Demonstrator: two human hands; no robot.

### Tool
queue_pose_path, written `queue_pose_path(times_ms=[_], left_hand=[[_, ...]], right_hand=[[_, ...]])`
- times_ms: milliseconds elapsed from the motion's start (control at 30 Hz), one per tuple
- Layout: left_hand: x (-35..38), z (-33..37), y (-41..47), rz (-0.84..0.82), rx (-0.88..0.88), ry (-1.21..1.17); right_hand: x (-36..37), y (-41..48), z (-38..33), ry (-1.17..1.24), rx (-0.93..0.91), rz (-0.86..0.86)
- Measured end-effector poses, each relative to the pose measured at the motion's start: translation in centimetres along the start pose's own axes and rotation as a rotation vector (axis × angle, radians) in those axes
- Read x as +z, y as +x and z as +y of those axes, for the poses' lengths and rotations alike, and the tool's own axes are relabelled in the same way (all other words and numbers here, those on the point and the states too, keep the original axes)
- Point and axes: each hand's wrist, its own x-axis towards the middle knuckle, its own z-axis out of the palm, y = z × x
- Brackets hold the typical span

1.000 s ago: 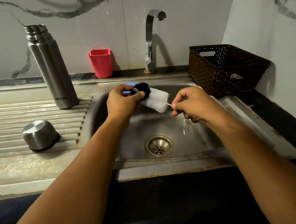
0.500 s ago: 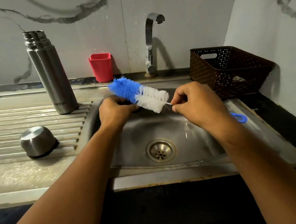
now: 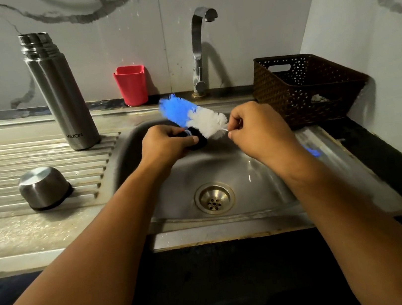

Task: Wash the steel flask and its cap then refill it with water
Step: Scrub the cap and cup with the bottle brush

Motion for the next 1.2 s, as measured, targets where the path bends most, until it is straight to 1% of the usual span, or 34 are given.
queue_pose_path(times_ms=[67,133,200,300,333,433,500,600,633,667,767,800,900,933,1067,1100,1200], left_hand=[[-0.4,0.3,0.0,0.03,-0.051,-0.17],[-1.2,0.6,0.0,0.053,-0.102,-0.323],[-1.3,0.8,-0.1,0.015,-0.141,-0.396],[-0.5,1.0,-0.2,-0.087,-0.214,-0.449],[-0.4,1.1,-0.2,-0.085,-0.23,-0.464],[-1.2,0.9,0.2,0.011,-0.227,-0.474],[-1.5,0.8,0.2,0.029,-0.191,-0.456],[-0.8,0.7,0.0,-0.038,-0.154,-0.335],[-0.7,0.6,0.1,-0.037,-0.153,-0.312],[-0.7,0.6,0.2,-0.015,-0.153,-0.295],[-1.5,-0.2,1.1,0.119,-0.149,-0.188],[-1.6,-0.4,1.1,0.124,-0.151,-0.16],[-0.9,-0.2,0.6,-0.011,-0.141,-0.145],[-0.8,-0.1,0.6,-0.025,-0.139,-0.136],[-1.5,-0.8,1.4,0.124,-0.104,-0.037],[-1.5,-0.9,1.5,0.122,-0.097,-0.009],[-0.7,-0.4,0.7,-0.037,-0.078,0.019]], right_hand=[[-0.5,0.2,0.8,0.139,0.058,-0.073],[-1.2,-0.4,1.7,0.334,0.141,-0.199],[-1.0,-0.7,1.7,0.454,0.231,-0.273],[-0.1,-0.4,1.2,0.498,0.305,-0.276],[-0.1,-0.4,1.2,0.502,0.318,-0.287],[-0.6,-1.0,1.3,0.529,0.303,-0.356],[-0.1,-1.1,1.2,0.475,0.243,-0.327],[1.4,-0.4,1.0,0.21,0.132,-0.146],[1.5,-0.3,1.1,0.17,0.124,-0.11],[1.4,-0.2,1.4,0.158,0.117,-0.089],[0.6,-0.7,2.1,0.135,0.067,-0.034],[0.5,-0.8,2.0,0.112,0.049,-0.016],[0.7,-0.3,0.9,-0.009,0.023,-0.005],[0.6,-0.2,0.7,-0.026,0.026,-0.014],[0.1,-1.2,0.7,-0.013,0.002,-0.009],[0.0,-1.4,0.6,-0.022,-0.003,-0.006],[0.1,-1.0,-0.2,-0.091,-0.018,0.024]])
